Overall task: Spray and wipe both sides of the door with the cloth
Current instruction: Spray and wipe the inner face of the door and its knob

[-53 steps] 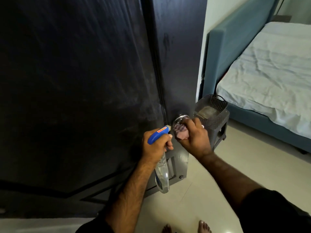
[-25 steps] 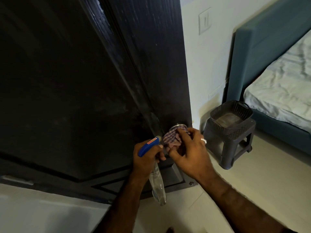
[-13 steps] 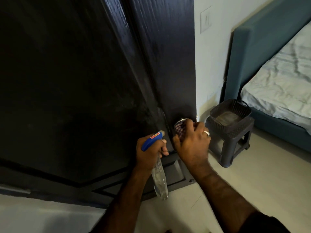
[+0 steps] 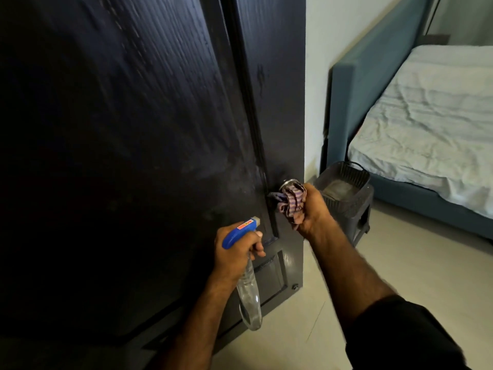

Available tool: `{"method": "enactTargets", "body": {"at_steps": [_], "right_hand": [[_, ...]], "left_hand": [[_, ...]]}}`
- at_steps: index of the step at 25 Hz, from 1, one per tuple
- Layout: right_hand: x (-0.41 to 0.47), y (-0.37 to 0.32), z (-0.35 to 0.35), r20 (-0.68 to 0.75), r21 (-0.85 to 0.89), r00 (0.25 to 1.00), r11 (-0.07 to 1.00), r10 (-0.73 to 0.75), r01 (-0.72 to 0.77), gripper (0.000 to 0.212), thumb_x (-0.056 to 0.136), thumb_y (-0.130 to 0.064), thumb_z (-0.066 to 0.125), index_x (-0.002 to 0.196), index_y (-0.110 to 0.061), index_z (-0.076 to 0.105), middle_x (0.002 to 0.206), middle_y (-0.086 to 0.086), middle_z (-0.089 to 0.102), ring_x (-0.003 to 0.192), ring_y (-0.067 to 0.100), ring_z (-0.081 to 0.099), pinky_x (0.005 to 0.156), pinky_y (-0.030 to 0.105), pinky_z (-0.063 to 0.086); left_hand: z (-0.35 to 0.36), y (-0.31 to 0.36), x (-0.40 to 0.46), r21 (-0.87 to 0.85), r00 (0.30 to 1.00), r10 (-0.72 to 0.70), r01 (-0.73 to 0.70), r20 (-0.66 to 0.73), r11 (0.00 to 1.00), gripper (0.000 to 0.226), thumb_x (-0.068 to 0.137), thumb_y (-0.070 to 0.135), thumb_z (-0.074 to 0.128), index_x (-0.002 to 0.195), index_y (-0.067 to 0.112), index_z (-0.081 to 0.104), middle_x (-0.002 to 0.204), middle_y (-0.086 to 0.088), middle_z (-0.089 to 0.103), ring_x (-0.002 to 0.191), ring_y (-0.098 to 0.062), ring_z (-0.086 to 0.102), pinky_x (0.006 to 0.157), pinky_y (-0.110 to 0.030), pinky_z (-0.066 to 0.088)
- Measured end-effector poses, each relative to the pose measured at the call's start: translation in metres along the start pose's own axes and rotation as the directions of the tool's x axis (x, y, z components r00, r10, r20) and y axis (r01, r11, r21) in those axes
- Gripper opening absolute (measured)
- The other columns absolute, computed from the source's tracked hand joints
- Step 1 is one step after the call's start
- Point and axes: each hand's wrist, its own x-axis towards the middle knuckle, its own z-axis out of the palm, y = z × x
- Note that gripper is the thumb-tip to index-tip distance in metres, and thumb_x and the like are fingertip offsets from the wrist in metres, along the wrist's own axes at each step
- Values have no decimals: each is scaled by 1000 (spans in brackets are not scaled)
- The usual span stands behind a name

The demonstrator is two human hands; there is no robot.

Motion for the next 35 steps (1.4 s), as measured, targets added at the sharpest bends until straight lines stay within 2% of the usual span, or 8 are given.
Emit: {"method": "enactTargets", "body": {"at_steps": [5,10,13,20,25,29,32,35], "right_hand": [[10,29,-29,354,-889,637,-35,-685,457,31,84,-24,74,115,-23,68,115,11,64,96,30,63,84,39,56],[27,-12,-65,942,12,313,-947,119,322,38,78,-12,73,115,-18,76,139,23,54,124,49,53,106,65,48],[28,3,-63,848,369,292,-888,442,274,30,82,-11,82,111,-15,77,130,16,60,122,45,59,106,66,48],[6,13,-37,920,-392,148,-831,-364,394,35,101,-21,56,131,-13,72,131,22,64,121,48,60,100,57,45],[30,-21,-74,949,-259,291,-823,-120,505,50,94,-37,72,138,-14,64,140,27,56,120,48,56,99,58,54],[26,9,-35,442,-810,626,14,-643,586,40,85,-35,83,119,-19,67,107,4,69,93,28,68,78,33,56],[17,15,-2,-43,-87,982,980,-184,180,18,100,-27,67,97,-11,73,85,5,72,77,29,71,61,31,60],[13,9,-1,261,402,955,884,141,-240,41,106,-48,52,91,-14,70,77,2,69,55,14,66,42,23,55]], "left_hand": [[-21,-3,9,-13,999,28,-28,19,1000,30,93,-4,65,64,2,67,58,-13,65,53,-23,66,52,-24,53],[-30,2,13,-41,998,47,-45,40,998,29,94,-5,64,66,1,67,60,-16,65,56,-30,65,54,-24,52],[-28,2,11,-32,998,53,-52,42,998,26,94,-6,63,68,-7,65,60,-20,64,56,-30,65,53,-24,52],[-30,0,11,-16,999,33,-33,-38,999,22,95,-3,64,75,-10,66,61,-13,67,57,-28,68,54,-22,53],[-16,5,6,11,997,34,-33,-63,999,21,95,-2,65,75,-8,68,60,-11,67,56,-25,69,55,-22,53],[1,7,-2,-51,994,-11,5,-110,999,21,93,2,68,73,-7,67,60,-15,66,56,-29,67,54,-25,53],[13,12,-10,-61,989,-35,27,-140,998,22,93,-4,65,72,-12,64,61,-17,64,57,-31,65,54,-23,52],[22,15,-14,-15,984,-38,36,-175,999,21,93,-6,63,73,-14,63,61,-18,64,57,-28,66,54,-21,53]]}}
